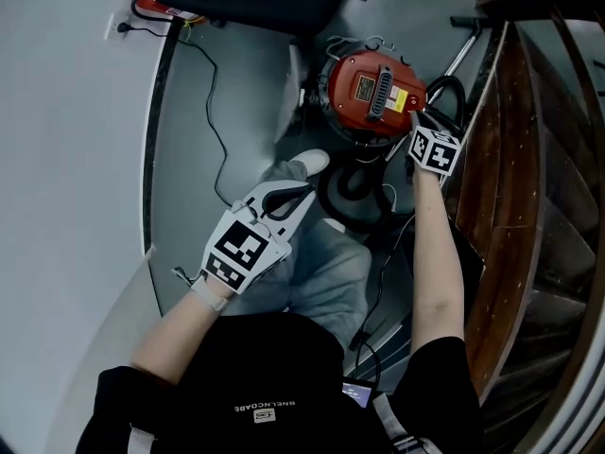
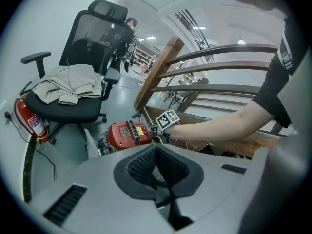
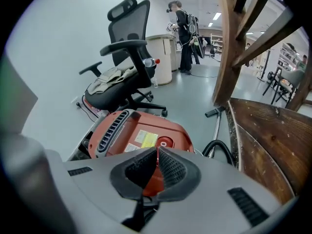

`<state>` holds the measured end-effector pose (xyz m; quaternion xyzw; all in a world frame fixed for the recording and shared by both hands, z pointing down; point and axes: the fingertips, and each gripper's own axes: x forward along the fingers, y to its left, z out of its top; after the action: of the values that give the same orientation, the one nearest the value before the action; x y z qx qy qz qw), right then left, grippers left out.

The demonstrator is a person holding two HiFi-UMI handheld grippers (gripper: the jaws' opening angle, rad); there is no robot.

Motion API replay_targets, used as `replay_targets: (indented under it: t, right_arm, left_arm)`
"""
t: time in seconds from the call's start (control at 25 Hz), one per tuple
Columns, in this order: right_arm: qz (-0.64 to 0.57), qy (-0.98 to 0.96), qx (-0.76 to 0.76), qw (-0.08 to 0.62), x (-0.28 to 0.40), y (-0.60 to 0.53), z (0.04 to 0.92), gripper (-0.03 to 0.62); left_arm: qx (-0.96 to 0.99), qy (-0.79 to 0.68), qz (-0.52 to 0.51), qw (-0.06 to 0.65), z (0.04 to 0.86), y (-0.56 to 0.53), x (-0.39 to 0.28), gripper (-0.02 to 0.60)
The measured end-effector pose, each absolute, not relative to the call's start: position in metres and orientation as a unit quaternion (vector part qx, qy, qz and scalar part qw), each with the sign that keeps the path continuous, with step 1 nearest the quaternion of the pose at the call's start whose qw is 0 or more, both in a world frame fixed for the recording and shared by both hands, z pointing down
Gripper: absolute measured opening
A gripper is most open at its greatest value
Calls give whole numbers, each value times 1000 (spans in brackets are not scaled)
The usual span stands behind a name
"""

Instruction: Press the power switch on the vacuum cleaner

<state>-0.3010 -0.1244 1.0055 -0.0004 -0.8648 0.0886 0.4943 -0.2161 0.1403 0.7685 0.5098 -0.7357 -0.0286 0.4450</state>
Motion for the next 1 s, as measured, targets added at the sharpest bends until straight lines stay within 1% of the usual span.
replay_targets:
  t: [0.32, 0.48, 0.64, 1.0]
  right_arm:
    - [78, -865, -4, 496, -320, -125, 1032, 29]
    - [80, -867, -23, 491, -319, -124, 1036, 29]
    - [69, -874, -2, 481, -323, -133, 1031, 29]
    - [68, -867, -4, 494, -330, -135, 1038, 29]
  left_arm:
    - [501, -731, -43, 461, 801, 150, -214, 14]
    - [499, -732, -47, 461, 804, 150, -216, 14]
    - [500, -732, -47, 461, 804, 148, -218, 14]
    - [500, -727, -49, 468, 809, 146, -216, 14]
